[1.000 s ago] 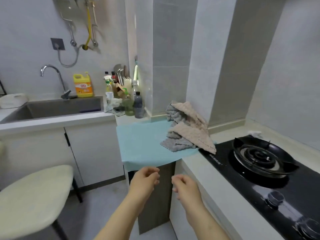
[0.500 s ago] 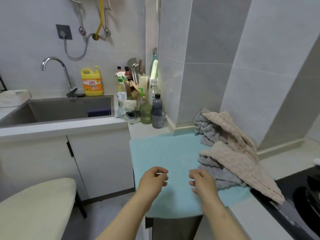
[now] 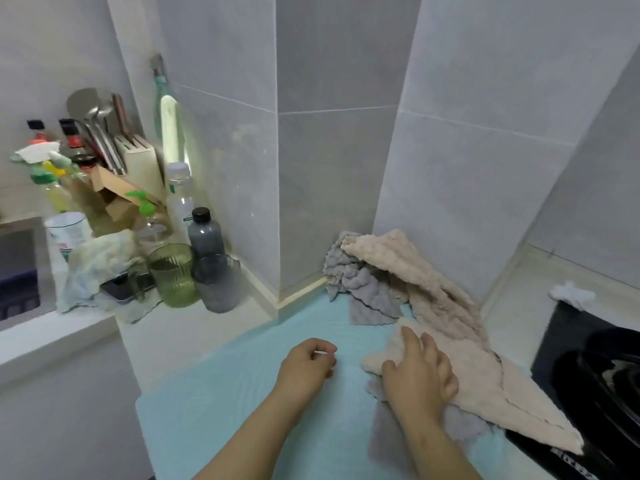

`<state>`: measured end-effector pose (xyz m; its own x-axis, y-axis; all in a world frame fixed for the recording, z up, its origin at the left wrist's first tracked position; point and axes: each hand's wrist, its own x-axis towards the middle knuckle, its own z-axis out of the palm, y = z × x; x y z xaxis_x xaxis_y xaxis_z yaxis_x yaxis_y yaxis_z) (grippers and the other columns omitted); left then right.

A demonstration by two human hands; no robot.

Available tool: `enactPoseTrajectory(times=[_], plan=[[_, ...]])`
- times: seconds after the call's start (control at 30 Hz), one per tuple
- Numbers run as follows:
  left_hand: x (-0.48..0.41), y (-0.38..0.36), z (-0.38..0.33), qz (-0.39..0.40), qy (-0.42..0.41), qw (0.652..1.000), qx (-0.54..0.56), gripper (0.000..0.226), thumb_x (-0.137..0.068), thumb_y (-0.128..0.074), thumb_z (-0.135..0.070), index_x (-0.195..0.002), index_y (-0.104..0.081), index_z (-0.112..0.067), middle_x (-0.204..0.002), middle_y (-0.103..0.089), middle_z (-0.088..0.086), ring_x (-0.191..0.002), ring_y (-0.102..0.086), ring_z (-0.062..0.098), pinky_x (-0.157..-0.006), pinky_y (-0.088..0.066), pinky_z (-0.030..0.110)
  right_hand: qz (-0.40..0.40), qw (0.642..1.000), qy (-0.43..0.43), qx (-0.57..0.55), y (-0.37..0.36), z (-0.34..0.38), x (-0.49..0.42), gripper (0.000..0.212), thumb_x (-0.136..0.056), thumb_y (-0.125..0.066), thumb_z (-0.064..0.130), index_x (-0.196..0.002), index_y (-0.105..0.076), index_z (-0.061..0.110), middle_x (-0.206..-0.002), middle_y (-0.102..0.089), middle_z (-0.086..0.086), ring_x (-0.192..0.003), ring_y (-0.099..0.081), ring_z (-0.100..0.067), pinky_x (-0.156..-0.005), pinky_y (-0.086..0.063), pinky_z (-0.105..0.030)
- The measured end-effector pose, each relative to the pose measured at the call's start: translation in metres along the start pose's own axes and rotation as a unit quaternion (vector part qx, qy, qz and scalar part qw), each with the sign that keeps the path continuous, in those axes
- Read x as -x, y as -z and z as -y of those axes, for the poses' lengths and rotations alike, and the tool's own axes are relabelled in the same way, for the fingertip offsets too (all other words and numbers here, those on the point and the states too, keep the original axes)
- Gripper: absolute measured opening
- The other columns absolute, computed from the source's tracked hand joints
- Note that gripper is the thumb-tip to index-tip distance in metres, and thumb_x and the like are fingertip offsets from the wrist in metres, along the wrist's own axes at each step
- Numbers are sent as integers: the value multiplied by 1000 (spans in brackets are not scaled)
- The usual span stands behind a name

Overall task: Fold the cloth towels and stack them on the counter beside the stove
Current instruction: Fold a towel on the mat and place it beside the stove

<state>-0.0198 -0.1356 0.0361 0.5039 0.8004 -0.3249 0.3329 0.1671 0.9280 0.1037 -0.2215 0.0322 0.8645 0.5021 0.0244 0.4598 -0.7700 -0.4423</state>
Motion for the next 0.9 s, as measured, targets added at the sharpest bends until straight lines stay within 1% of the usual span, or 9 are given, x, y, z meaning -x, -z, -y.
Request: enactPoseTrajectory(times=[0.13, 0.3, 0.4, 0.47, 0.57, 0.63, 0.7, 0.8, 0.9], plan=[[-42, 8, -1, 99, -16, 994, -36, 17, -91, -49, -11, -90, -62, -22, -90, -64, -2, -73, -59, 10, -64, -42, 19, -35, 995, -89, 3, -19, 1, -6, 44, -89, -46, 17, -129, -48, 33, -133, -49, 2, -123, -36, -22, -100, -26, -33], [-73, 38, 0, 211, -36, 973, -89, 19, -90, -49, -10, -89, -63, -22, -88, -64, -3, -74, -59, 11, -65, -43, 20, -156, 971, -160, -85, -33, 29, 18, 32, -85, -54, 8, -113, -65, 19, -112, -61, -9, -108, -43, -28, -85, -30, -34], [-84, 55, 4, 236, -78, 963, -100, 17, -90, -52, -13, -86, -63, -24, -86, -61, -7, -71, -54, 10, -63, -41, 19, -236, 944, -171, -155, -41, 55, 41, 28, -83, -58, 4, -108, -67, 13, -99, -60, -6, -98, -41, -22, -75, -25, -26], [-88, 62, 9, 236, -104, 962, -91, 16, -92, -52, -15, -88, -63, -25, -86, -61, -10, -69, -52, 8, -62, -41, 18, -249, 936, -166, -186, -53, 72, 59, 25, -84, -57, 9, -105, -68, 14, -93, -55, 1, -94, -38, -17, -76, -25, -25], [-87, 70, 20, 277, -92, 954, -63, 17, -95, -50, -17, -89, -60, -29, -89, -61, -7, -80, -57, 10, -71, -44, 23, -235, 931, -177, -216, -78, 90, 84, 21, -83, -59, 12, -100, -69, 17, -91, -54, 3, -97, -46, -22, -80, -32, -28], [-87, 73, 29, 309, -91, 945, -60, 15, -96, -49, -21, -91, -60, -31, -95, -63, -6, -88, -59, 12, -77, -48, 26, -222, 932, -194, -210, -96, 97, 98, 28, -76, -54, 29, -97, -70, 20, -89, -55, 4, -96, -48, -23, -81, -37, -31], [-88, 78, 37, 312, -118, 942, -44, 14, -95, -50, -22, -91, -60, -31, -98, -64, -7, -90, -59, 9, -84, -49, 26, -227, 933, -192, -202, -110, 98, 106, 47, -66, -41, 45, -96, -70, 22, -87, -53, 7, -93, -47, -20, -81, -36, -31], [-88, 88, 54, 298, -178, 938, -1, 13, -93, -54, -15, -92, -63, -25, -96, -66, -6, -86, -60, 3, -78, -47, 10, -254, 934, -180, -177, -129, 98, 115, 38, -70, -45, 33, -97, -70, 21, -86, -52, 8, -90, -41, -15, -80, -31, -29], [-91, 95, 66, 301, -217, 926, 71, 20, -94, -51, -11, -84, -64, -21, -87, -67, -4, -78, -62, 5, -73, -51, 15, -290, 934, -128, -165, -138, 96, 125, 24, -80, -55, 20, -100, -67, 19, -88, -52, 7, -92, -44, -16, -79, -29, -24]])
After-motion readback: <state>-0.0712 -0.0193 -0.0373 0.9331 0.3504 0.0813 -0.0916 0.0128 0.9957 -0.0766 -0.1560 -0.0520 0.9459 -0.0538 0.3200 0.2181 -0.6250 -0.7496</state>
